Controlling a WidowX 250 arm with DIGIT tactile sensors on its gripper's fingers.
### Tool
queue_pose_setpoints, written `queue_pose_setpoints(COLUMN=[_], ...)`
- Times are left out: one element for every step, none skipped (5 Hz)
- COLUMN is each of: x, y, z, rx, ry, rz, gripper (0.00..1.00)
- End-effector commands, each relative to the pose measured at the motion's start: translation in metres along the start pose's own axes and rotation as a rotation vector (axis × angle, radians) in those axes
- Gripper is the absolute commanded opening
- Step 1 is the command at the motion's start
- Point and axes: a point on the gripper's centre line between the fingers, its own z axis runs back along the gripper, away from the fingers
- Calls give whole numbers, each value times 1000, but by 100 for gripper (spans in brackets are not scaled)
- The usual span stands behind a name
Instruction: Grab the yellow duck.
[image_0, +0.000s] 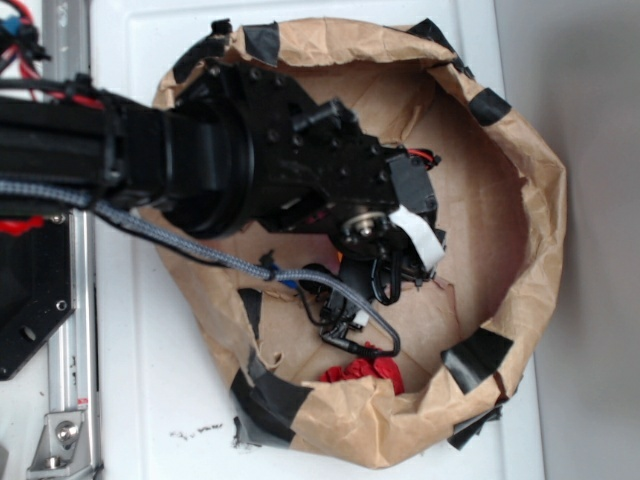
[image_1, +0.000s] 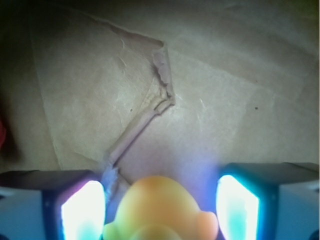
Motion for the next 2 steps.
queue_pose_setpoints(x=[-4,-2], y=[-1,12], z=[15,40], rx=[-19,17], ry=[27,36], rz=[5,64], gripper=[0,0])
